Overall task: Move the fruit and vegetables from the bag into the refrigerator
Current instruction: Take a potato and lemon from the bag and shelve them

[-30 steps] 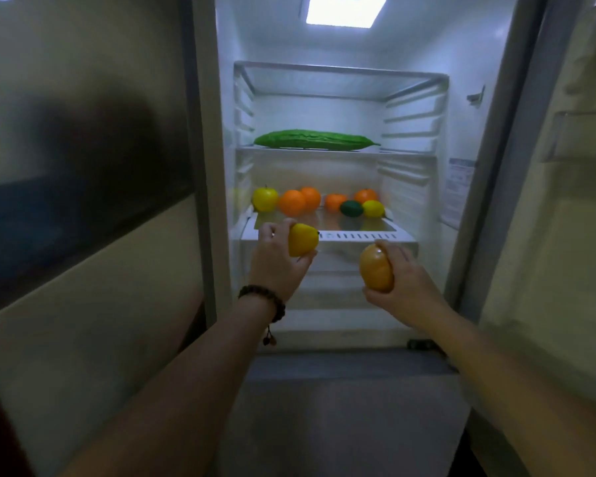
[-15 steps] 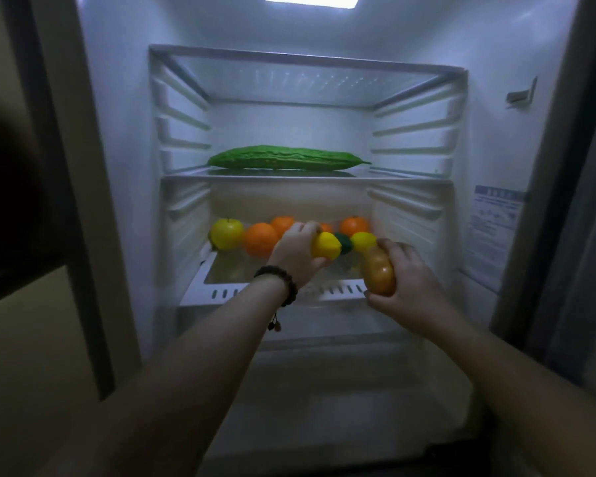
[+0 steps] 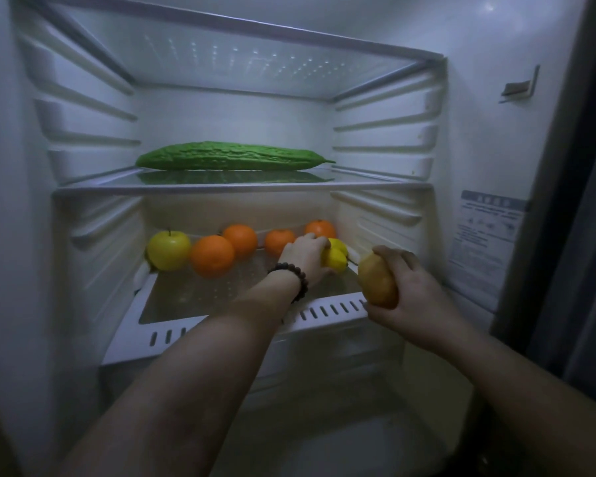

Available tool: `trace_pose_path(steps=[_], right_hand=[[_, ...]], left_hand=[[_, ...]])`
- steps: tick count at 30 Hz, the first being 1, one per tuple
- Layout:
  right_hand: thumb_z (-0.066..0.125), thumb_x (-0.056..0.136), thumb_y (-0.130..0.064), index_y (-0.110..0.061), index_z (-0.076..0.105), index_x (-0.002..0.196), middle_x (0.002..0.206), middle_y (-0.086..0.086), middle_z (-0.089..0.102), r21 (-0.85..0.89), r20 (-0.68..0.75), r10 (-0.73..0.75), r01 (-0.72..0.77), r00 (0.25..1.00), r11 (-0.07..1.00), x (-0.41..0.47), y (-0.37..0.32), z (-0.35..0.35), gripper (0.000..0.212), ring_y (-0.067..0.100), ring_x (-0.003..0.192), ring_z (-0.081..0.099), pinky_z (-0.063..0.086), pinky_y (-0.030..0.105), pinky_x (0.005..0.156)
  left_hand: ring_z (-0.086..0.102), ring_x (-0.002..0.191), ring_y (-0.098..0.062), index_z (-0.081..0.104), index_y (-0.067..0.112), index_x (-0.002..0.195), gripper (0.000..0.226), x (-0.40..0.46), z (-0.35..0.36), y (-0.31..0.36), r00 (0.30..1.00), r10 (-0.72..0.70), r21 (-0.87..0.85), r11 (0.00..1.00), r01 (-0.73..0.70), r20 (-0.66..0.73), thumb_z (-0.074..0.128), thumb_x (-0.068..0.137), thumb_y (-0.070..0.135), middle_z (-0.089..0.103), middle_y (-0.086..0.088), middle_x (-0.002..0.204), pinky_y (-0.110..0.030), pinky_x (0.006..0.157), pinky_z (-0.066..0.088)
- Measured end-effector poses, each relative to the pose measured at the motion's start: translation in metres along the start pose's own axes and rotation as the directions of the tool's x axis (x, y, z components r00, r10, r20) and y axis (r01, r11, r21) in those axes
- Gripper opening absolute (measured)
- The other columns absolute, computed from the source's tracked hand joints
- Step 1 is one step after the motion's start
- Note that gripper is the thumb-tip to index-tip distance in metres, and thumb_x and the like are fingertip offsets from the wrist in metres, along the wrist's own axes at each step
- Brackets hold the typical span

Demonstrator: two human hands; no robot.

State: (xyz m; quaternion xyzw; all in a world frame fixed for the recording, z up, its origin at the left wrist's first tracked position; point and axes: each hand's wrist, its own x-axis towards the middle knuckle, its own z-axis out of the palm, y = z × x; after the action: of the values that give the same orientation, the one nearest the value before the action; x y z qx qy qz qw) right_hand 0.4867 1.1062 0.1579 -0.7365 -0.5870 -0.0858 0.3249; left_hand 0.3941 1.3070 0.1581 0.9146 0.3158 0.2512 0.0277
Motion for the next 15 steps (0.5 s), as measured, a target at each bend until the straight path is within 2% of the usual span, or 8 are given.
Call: trace_pose_path(steps=[3, 6, 9, 15], right_hand=[[0.076, 0.073, -0.035, -0.036, 0.021, 0.142, 0.144, -0.003, 0.029, 0.0, -0.004, 0.014, -0.014, 1.0, 1.0, 0.0, 0.002, -0.003, 0.088, 0.022, 0.117, 0.045, 0.044, 0.033, 0.089], [0.077, 0.071, -0.034, -0.033, 0.023, 0.143, 0.143, -0.002, 0.031, 0.03, -0.042, -0.005, 0.006, 0.999, 1.0, 0.0, 0.0, -0.006, 0.089, 0.022, 0.119, 0.044, 0.042, 0.033, 0.091], [0.078, 0.07, -0.033, -0.032, 0.026, 0.143, 0.142, -0.003, 0.034, 0.059, -0.083, -0.048, 0.053, 0.995, 0.997, -0.002, -0.006, -0.011, 0.09, 0.02, 0.117, 0.045, 0.039, 0.028, 0.088], [0.08, 0.069, -0.028, -0.029, 0.034, 0.14, 0.134, -0.002, 0.041, 0.173, -0.251, -0.139, 0.185, 0.958, 0.967, -0.002, -0.028, -0.033, 0.085, 0.013, 0.107, 0.047, 0.039, 0.025, 0.082]], left_hand=[[0.05, 0.108, -0.026, 0.051, 0.022, 0.123, 0.048, 0.001, -0.003, -0.001, 1.0, 0.007, -0.009, 1.0, -0.007, -0.01, 0.065, 0.082, 0.042, 0.052, -0.004, 0.118, -0.044, 0.09, 0.043], [0.048, 0.114, -0.026, 0.048, 0.021, 0.127, 0.054, -0.003, -0.011, -0.001, 0.998, 0.004, -0.039, 0.999, -0.007, -0.059, 0.067, 0.08, 0.044, 0.051, -0.005, 0.123, -0.045, 0.094, 0.043], [0.047, 0.117, -0.024, 0.046, 0.019, 0.132, 0.06, -0.014, -0.022, 0.0, 0.988, 0.029, -0.057, 0.998, -0.038, -0.152, 0.066, 0.081, 0.043, 0.051, -0.005, 0.127, -0.043, 0.095, 0.043], [0.054, 0.108, -0.023, 0.055, 0.015, 0.123, 0.049, -0.055, -0.051, 0.012, 0.921, 0.09, -0.083, 0.988, -0.13, -0.379, 0.066, 0.082, 0.039, 0.059, -0.004, 0.116, -0.043, 0.088, 0.047]])
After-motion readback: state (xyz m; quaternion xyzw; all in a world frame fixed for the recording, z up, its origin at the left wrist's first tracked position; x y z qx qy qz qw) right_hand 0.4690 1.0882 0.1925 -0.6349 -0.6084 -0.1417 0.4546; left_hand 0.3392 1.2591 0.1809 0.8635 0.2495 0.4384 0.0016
